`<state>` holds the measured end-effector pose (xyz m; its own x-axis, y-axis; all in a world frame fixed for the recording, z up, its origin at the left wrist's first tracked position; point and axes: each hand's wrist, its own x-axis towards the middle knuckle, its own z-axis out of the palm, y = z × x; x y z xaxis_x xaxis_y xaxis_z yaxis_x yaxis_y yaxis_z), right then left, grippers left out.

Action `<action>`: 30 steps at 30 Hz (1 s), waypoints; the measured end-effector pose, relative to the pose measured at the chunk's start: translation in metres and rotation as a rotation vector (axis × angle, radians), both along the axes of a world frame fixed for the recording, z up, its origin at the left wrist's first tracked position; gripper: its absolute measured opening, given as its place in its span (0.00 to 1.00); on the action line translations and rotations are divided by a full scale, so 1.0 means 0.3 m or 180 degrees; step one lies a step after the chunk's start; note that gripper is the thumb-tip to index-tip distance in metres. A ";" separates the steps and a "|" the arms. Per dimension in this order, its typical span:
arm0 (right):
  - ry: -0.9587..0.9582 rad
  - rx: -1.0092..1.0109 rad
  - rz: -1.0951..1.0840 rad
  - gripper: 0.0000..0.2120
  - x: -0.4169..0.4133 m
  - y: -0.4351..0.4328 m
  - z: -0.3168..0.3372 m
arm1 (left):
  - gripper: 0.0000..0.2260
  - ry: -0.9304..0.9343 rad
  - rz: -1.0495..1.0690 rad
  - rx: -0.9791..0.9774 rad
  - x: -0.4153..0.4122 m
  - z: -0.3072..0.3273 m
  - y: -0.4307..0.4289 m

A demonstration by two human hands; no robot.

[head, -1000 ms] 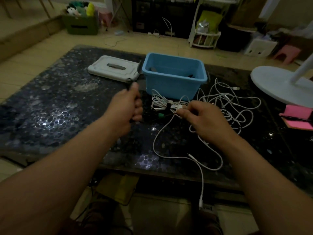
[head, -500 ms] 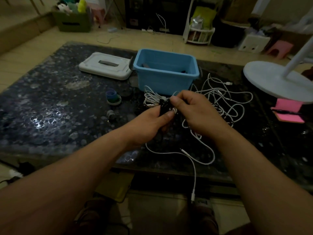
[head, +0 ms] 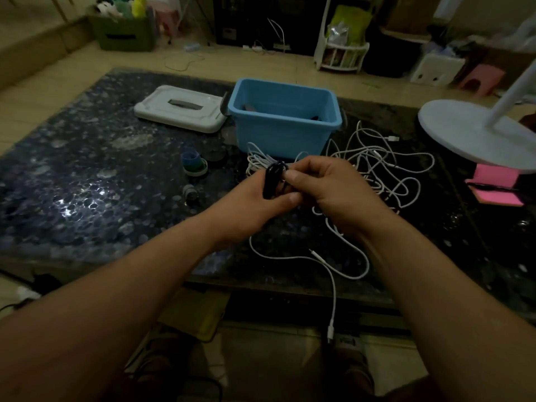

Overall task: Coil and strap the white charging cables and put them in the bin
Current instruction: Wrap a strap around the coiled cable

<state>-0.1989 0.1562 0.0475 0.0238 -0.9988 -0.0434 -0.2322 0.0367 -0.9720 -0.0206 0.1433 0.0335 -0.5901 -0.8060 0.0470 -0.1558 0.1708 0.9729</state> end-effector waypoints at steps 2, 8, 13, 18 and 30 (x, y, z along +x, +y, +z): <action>-0.0188 0.0050 -0.0041 0.03 0.012 0.007 0.000 | 0.16 -0.0101 0.0040 -0.0019 0.006 -0.006 -0.002; 0.0654 -0.0115 0.0029 0.17 0.010 0.009 -0.013 | 0.07 -0.0390 -0.0097 -0.0014 0.009 -0.001 -0.004; 0.1881 -0.0400 0.0136 0.22 0.050 0.026 -0.025 | 0.11 -0.0774 -0.0254 -0.0286 -0.002 -0.007 0.027; 0.2028 -0.0857 0.0076 0.17 0.098 0.005 -0.038 | 0.18 -0.0847 -0.0114 -0.0516 0.029 -0.024 0.007; 0.2174 -0.1285 -0.0617 0.16 0.271 -0.078 -0.110 | 0.05 -0.1682 0.0500 -0.0539 0.165 -0.033 -0.018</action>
<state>-0.1174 0.1327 0.0144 -0.0525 -0.9242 0.3783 -0.8038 -0.1857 -0.5652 0.0288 0.1377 0.0237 -0.4424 -0.8927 -0.0855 -0.6493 0.2531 0.7172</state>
